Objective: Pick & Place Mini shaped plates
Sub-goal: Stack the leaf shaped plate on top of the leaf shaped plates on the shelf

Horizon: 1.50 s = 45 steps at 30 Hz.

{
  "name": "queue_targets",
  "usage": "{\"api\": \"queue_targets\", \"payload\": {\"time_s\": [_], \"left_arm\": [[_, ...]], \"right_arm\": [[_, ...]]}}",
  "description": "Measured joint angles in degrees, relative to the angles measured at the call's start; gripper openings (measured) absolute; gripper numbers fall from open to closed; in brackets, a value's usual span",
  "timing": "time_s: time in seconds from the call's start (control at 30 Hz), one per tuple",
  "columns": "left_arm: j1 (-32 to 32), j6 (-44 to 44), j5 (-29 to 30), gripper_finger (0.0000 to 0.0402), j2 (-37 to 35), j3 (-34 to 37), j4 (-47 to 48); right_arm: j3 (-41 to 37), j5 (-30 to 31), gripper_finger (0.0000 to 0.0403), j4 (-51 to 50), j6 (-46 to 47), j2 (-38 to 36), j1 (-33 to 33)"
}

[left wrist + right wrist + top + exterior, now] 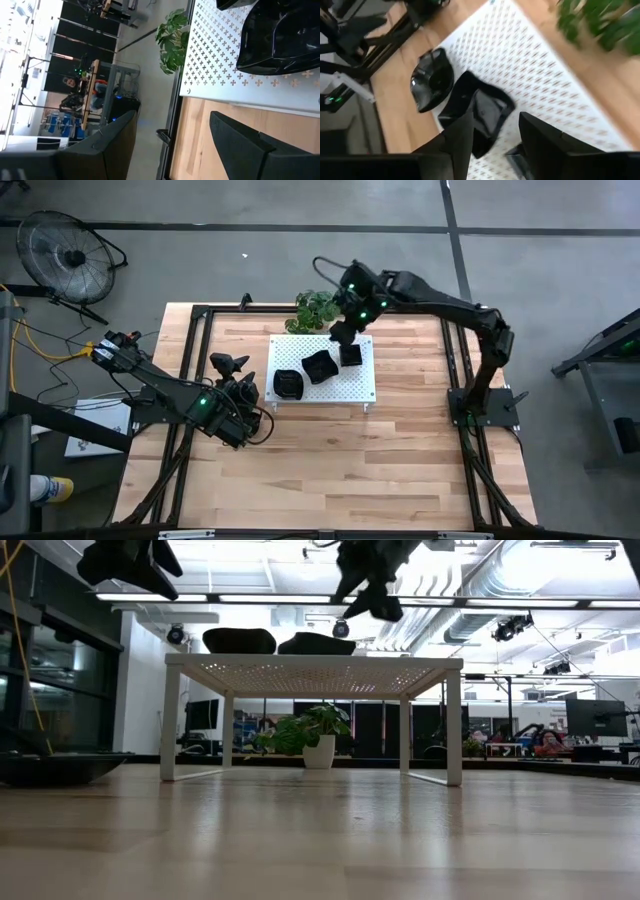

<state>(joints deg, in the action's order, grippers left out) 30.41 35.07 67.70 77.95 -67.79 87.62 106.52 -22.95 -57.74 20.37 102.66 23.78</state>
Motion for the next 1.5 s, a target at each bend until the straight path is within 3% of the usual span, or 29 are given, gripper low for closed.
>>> {"api": "queue_targets", "payload": {"time_s": [0.3,0.57,0.77,0.93,1.2,1.37,1.5], "left_arm": [[-0.01,1.77,-1.52,0.0246,0.00,0.00,-0.08],[-0.02,5.19,-3.31,0.0246,0.00,0.00,-0.07],[-0.02,7.39,-4.22,0.0246,0.02,0.00,-0.03],[-0.04,8.26,-4.22,0.0246,0.02,0.00,0.08],[-0.07,8.14,-6.58,0.0246,0.02,0.00,2.49],[-0.09,3.99,-15.54,0.0246,-0.44,0.00,2.55],[-0.09,0.93,-26.29,0.0246,-0.39,0.00,2.41]], "right_arm": [[0.02,4.22,0.0157,0.42,-6.71,-6.83,0.58],[0.02,14.73,0.0157,-0.78,-14.21,-15.98,0.60],[-1.70,19.32,0.0152,-1.76,-19.39,-24.84,0.58],[-14.71,19.42,0.0149,6.13,-22.62,-36.73,0.58],[-42.01,17.90,0.0149,22.85,-18.02,-58.28,0.56],[-53.20,14.93,0.0149,25.76,-16.32,-68.24,0.54],[-59.67,14.89,0.0149,26.35,-16.32,-74.85,0.54]]}}
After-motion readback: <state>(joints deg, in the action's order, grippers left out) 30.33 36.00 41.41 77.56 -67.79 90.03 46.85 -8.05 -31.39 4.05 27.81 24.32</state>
